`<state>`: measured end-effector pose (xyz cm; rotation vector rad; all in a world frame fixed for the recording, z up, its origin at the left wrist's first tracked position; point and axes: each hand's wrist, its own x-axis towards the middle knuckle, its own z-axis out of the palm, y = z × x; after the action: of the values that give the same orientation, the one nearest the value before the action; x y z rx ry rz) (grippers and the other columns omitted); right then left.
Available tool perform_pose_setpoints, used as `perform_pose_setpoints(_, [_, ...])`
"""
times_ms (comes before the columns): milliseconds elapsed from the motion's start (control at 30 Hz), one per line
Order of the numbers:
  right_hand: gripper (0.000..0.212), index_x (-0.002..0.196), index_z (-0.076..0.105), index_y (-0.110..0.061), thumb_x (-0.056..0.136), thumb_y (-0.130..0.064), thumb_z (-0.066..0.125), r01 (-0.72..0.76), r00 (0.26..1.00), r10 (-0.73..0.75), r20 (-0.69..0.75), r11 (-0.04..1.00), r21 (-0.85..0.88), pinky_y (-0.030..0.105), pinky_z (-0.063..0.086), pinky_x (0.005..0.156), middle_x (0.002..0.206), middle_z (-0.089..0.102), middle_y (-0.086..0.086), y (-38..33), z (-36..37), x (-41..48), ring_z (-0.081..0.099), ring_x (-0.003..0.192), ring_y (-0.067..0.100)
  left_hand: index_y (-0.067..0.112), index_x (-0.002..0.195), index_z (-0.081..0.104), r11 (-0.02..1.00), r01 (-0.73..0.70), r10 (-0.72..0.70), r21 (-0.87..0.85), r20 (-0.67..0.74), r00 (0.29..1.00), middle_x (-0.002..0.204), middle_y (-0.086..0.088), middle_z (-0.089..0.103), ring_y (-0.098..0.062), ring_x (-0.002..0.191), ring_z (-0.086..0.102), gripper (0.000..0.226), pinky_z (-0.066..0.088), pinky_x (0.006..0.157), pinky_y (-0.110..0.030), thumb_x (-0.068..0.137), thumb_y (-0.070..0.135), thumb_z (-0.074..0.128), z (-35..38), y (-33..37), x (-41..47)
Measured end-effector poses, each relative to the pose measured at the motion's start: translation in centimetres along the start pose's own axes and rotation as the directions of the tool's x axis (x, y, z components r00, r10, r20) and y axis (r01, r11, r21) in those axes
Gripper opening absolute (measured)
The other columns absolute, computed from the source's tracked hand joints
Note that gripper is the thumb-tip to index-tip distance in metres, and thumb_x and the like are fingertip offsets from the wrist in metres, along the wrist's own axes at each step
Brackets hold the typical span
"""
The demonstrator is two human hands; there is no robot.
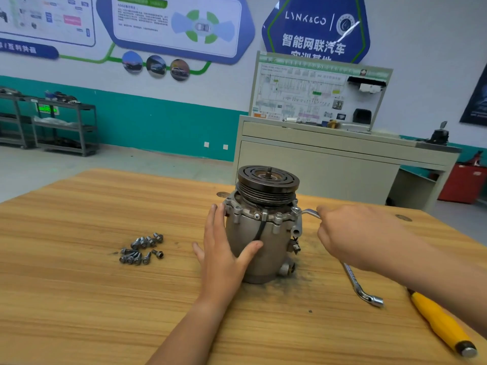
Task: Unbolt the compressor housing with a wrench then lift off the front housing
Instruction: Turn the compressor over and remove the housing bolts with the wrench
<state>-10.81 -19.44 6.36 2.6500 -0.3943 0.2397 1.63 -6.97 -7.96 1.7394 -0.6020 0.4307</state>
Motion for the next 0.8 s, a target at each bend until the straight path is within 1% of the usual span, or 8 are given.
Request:
perform_pose_setpoints(133, [0.031, 0.115, 0.042, -0.017, 0.097, -0.032, 0.022, 0.040, 0.999, -0.040, -0.005, 0.999, 0.011, 0.024, 0.026, 0.043, 0.063, 0.039, -0.006, 0.3, 0.7, -0.3, 0.037, 0.054, 0.009, 0.059, 0.126, 0.011, 1.000, -0.003, 0.003, -0.018, -0.016, 1.000, 0.155, 0.014, 0.013, -0.001, 0.139, 0.014, 0.077, 0.002, 0.111, -0.059, 0.076, 0.043, 0.068, 0.0, 0.3, -0.2])
perform_pose_setpoints(300, [0.044, 0.136, 0.028, -0.012, 0.093, -0.011, 0.034, 0.033, 0.999, -0.036, -0.033, 0.995, -0.096, 0.025, 0.025, 0.040, 0.061, 0.039, -0.004, 1.3, 2.1, 0.7, 0.036, 0.051, 0.012, 0.051, 0.129, 0.015, 0.998, -0.069, 0.069, 0.002, -0.040, 0.997, 0.146, 0.024, 0.005, 0.026, 0.125, -0.002, 0.077, 0.010, 0.112, -0.060, 0.076, 0.038, 0.070, 0.2, 0.0, -0.3])
perform_pose_setpoints(367, [0.043, 0.132, 0.032, -0.011, 0.090, -0.004, 0.041, 0.035, 0.998, -0.044, -0.044, 0.982, -0.184, 0.024, 0.028, 0.041, 0.063, 0.040, -0.004, 1.8, 2.4, 1.7, 0.041, 0.053, 0.013, 0.044, 0.133, 0.018, 0.996, -0.094, 0.094, 0.014, -0.067, 0.993, 0.146, 0.022, 0.004, 0.023, 0.126, 0.000, 0.080, 0.013, 0.110, -0.062, 0.076, 0.034, 0.073, 0.3, 0.1, -0.3])
perform_pose_setpoints(500, [0.024, 0.114, 0.047, -0.012, 0.091, -0.005, 0.042, -0.013, 0.985, -0.022, -0.172, 0.979, -0.202, 0.031, 0.040, 0.078, 0.093, 0.061, 0.001, 1.8, 3.5, 3.9, 0.060, 0.086, 0.022, 0.029, 0.141, 0.024, 0.999, -0.048, 0.048, 0.000, -0.107, 0.993, 0.146, 0.019, 0.003, 0.007, 0.130, 0.008, 0.088, 0.017, 0.110, -0.062, 0.072, 0.032, 0.077, 0.3, 0.2, -0.1])
perform_pose_setpoints(600, [0.025, 0.113, 0.050, -0.012, 0.091, -0.003, 0.042, -0.019, 0.974, -0.023, -0.226, 0.983, -0.180, 0.036, 0.033, 0.099, 0.107, 0.063, 0.004, 1.0, 4.8, 5.8, 0.058, 0.101, 0.024, 0.046, 0.133, 0.017, 0.999, -0.046, 0.043, -0.026, -0.088, 0.995, 0.145, 0.022, 0.001, 0.007, 0.133, 0.006, 0.086, 0.015, 0.112, -0.058, 0.070, 0.038, 0.076, 0.1, 0.0, -0.1])
perform_pose_setpoints(700, [0.024, 0.116, 0.051, -0.014, 0.095, -0.008, 0.042, -0.043, 0.949, 0.036, -0.312, 0.999, -0.017, 0.033, 0.033, 0.098, 0.103, 0.065, 0.004, 0.9, 4.9, 6.5, 0.059, 0.096, 0.023, 0.056, 0.127, 0.012, 0.999, -0.028, 0.026, -0.038, -0.055, 0.998, 0.145, 0.023, 0.001, -0.009, 0.141, 0.015, 0.084, 0.018, 0.111, -0.060, 0.070, 0.042, 0.074, -0.1, 0.0, -0.1])
perform_pose_setpoints(767, [0.024, 0.117, 0.053, -0.013, 0.098, -0.016, 0.039, -0.057, 0.871, 0.206, -0.445, 0.944, 0.324, 0.036, 0.043, 0.084, 0.086, 0.067, 0.008, 1.5, 4.3, 5.6, 0.061, 0.077, 0.027, 0.054, 0.128, 0.011, 0.998, -0.049, 0.048, -0.028, -0.049, 0.998, 0.145, 0.023, 0.001, -0.007, 0.140, 0.015, 0.084, 0.019, 0.110, -0.060, 0.072, 0.041, 0.073, -0.1, 0.0, -0.2])
perform_pose_setpoints(800, [0.026, 0.118, 0.054, -0.012, 0.099, -0.020, 0.038, -0.026, 0.816, 0.317, -0.483, 0.855, 0.518, 0.038, 0.049, 0.074, 0.079, 0.066, 0.009, 1.7, 3.8, 4.7, 0.061, 0.070, 0.026, 0.052, 0.129, 0.012, 0.998, -0.067, 0.066, -0.020, -0.053, 0.996, 0.145, 0.022, 0.001, -0.002, 0.137, 0.012, 0.084, 0.019, 0.110, -0.060, 0.073, 0.040, 0.073, -0.1, 0.0, -0.2])
